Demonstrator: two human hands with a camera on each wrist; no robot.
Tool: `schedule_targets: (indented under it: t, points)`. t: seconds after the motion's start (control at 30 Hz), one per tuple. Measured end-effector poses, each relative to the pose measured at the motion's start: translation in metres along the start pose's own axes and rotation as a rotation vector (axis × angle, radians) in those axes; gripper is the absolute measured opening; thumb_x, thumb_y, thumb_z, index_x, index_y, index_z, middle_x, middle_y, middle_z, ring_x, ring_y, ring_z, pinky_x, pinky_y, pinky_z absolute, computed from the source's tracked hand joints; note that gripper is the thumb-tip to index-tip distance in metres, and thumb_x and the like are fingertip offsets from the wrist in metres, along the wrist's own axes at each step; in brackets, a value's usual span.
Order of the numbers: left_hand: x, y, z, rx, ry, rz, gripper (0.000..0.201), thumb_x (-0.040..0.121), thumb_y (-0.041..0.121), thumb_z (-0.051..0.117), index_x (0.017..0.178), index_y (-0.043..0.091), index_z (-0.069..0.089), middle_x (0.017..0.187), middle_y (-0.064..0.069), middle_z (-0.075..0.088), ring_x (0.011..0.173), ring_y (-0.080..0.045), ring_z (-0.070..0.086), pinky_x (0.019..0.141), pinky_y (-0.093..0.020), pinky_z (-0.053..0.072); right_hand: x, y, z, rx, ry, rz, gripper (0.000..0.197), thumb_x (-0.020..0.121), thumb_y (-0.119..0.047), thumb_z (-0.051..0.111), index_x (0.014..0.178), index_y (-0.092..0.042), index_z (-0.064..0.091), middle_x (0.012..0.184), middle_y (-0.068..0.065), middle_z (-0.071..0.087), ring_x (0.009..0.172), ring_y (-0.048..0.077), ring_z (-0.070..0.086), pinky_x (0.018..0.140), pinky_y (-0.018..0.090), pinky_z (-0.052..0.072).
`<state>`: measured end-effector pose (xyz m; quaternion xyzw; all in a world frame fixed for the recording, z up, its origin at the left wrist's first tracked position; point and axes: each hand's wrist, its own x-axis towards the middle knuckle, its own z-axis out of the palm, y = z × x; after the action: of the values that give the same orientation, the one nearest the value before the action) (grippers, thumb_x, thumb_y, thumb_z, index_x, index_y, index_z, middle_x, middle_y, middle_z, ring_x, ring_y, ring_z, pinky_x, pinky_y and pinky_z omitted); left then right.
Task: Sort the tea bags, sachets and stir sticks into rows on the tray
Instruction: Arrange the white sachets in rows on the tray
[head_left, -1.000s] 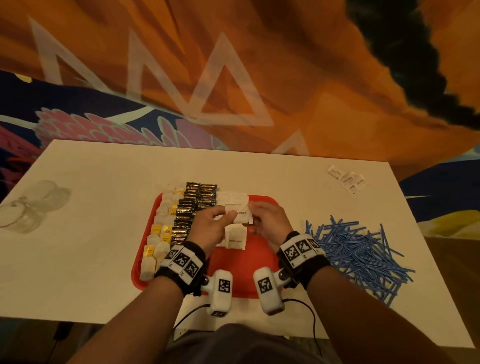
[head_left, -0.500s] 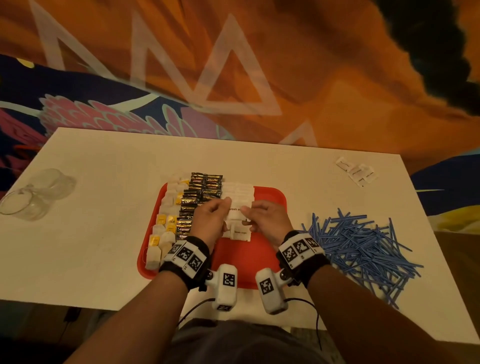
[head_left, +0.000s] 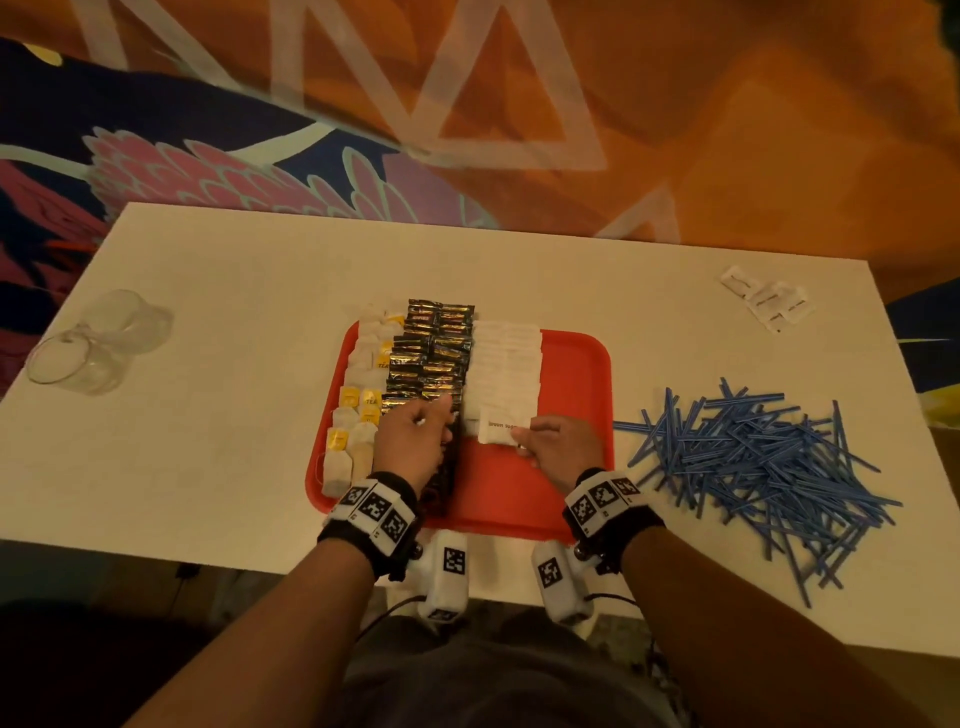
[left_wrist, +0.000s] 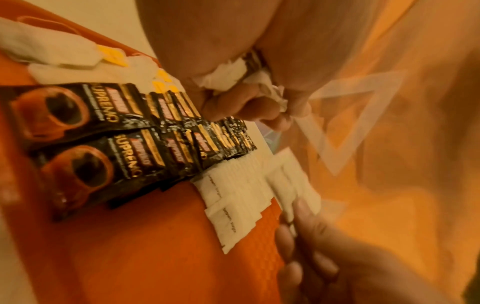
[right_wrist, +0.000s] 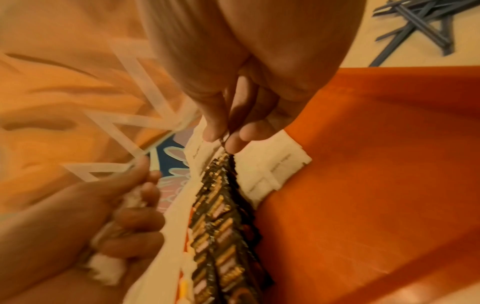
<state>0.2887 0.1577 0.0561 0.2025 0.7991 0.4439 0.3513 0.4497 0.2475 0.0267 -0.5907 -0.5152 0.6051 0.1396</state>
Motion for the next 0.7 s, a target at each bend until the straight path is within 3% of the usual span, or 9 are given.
schedule_targets:
  t: [0.07,0.17,0.3,0.37,0.43,0.5,0.57,0.63,0.7]
  points:
    - [-0.002,-0.005,-0.01,-0.007,-0.004,-0.021,0.034,0.098,0.04,0.058,0.077,0.016,0.066,0.064,0.004,0.063,0.055,-0.011,0.052,0.056,-0.028,0.042,0.004,0.009,0.003,-0.05,0.021,0.013,0.024,0.083,-0.022,0.076,0.104,-0.011,0.068,0.078,0.002,0.073,0.066,0.006,0.066,0.067,0.025,0.055]
    - [-0.001,-0.016,-0.025,-0.027,-0.009,-0.055,0.034,0.098,0.042,0.057,0.083,0.014,0.068,0.066,0.004,0.063,0.053,-0.009,0.051,0.051,-0.025,0.04,0.01,0.019,0.013,-0.129,0.005,0.04,0.021,0.085,-0.025,0.075,0.103,-0.018,0.066,0.086,0.002,0.073,0.064,0.0,0.061,0.057,0.013,0.044]
    - [0.002,-0.027,-0.043,-0.017,0.001,-0.073,0.034,0.099,0.041,0.056,0.085,0.014,0.069,0.064,0.005,0.062,0.049,-0.009,0.048,0.046,-0.021,0.038,0.021,0.022,0.03,-0.198,0.026,0.078,0.031,0.085,-0.028,0.074,0.111,-0.013,0.068,0.09,0.002,0.074,0.078,0.009,0.064,0.072,0.021,0.049]
    - [0.004,-0.032,-0.05,-0.015,0.0,-0.08,0.035,0.099,0.041,0.056,0.085,0.01,0.068,0.064,0.004,0.062,0.051,-0.011,0.048,0.046,-0.022,0.039,0.025,0.021,0.038,-0.226,0.052,0.068,0.028,0.086,-0.028,0.072,0.11,-0.014,0.068,0.089,0.001,0.073,0.079,0.007,0.061,0.066,0.015,0.043]
    - [0.007,-0.037,-0.056,-0.015,-0.002,-0.096,0.036,0.098,0.041,0.057,0.085,0.01,0.067,0.065,0.004,0.063,0.054,-0.012,0.051,0.05,-0.025,0.04,0.029,0.019,0.046,-0.231,0.106,0.058,0.022,0.086,-0.026,0.073,0.104,-0.015,0.069,0.091,-0.001,0.071,0.083,0.008,0.062,0.073,0.017,0.047]
    - [0.01,-0.042,-0.06,-0.002,-0.004,-0.103,0.033,0.097,0.043,0.057,0.082,0.015,0.067,0.066,0.004,0.065,0.054,-0.011,0.052,0.054,-0.028,0.041,0.034,0.019,0.054,-0.284,0.147,0.045,0.014,0.084,-0.028,0.075,0.089,-0.017,0.068,0.091,-0.002,0.07,0.086,0.012,0.064,0.084,0.028,0.052]
    - [0.013,-0.044,-0.064,0.009,-0.013,-0.099,0.033,0.097,0.043,0.057,0.081,0.016,0.067,0.066,0.003,0.065,0.052,-0.012,0.052,0.055,-0.031,0.041,0.036,0.019,0.059,-0.346,0.181,0.037,0.018,0.083,-0.029,0.076,0.078,-0.019,0.062,0.083,-0.004,0.066,0.079,0.012,0.061,0.07,0.027,0.052]
    - [0.017,-0.045,-0.066,0.014,-0.016,-0.099,0.032,0.097,0.042,0.058,0.08,0.016,0.066,0.065,0.003,0.064,0.051,-0.014,0.051,0.055,-0.031,0.04,0.036,0.019,0.061,-0.359,0.216,0.043,0.024,0.082,-0.031,0.076,0.075,-0.019,0.057,0.077,-0.004,0.062,0.068,0.009,0.056,0.052,0.022,0.04]
    - [0.019,-0.043,-0.068,0.005,-0.012,-0.104,0.032,0.097,0.041,0.058,0.079,0.016,0.066,0.064,0.004,0.063,0.052,-0.015,0.05,0.054,-0.031,0.039,0.036,0.019,0.061,-0.399,0.242,0.046,0.027,0.082,-0.034,0.076,0.078,-0.019,0.053,0.079,-0.003,0.061,0.064,0.007,0.053,0.048,0.022,0.036]
